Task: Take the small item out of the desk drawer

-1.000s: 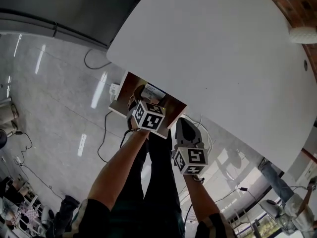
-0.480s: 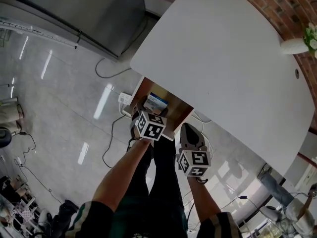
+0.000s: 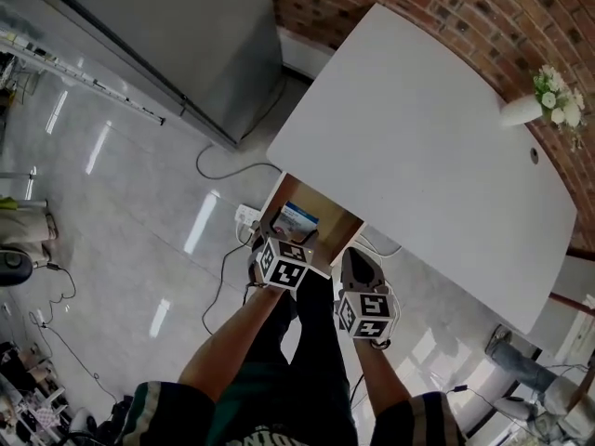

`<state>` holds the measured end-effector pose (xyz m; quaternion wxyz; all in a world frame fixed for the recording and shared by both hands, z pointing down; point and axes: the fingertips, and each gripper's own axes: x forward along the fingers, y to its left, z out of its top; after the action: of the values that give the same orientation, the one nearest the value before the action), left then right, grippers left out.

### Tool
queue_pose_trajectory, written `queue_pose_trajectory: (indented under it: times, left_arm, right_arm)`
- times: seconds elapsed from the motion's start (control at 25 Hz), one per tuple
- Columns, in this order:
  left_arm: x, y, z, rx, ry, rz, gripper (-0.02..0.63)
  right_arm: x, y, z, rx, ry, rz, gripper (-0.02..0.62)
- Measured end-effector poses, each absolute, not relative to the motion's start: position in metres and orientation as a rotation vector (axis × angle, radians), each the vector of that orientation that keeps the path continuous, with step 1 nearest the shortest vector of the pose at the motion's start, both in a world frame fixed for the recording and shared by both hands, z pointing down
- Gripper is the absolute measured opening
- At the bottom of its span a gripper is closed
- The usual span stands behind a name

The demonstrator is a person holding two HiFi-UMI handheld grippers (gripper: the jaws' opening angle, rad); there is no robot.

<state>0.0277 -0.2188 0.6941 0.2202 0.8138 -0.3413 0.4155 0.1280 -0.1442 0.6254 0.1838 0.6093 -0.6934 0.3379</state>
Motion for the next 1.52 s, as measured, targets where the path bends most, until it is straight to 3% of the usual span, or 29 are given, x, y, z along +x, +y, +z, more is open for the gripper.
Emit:
queue_pose_trajectory:
  times: [1.52]
  left_arm:
    - [0.024,-0.271,0.396,2.708,-1.119,0.730,0.440]
  right_arm:
    - [0.133,-0.194,0.363,1.949,-2.187,0.391,0.023]
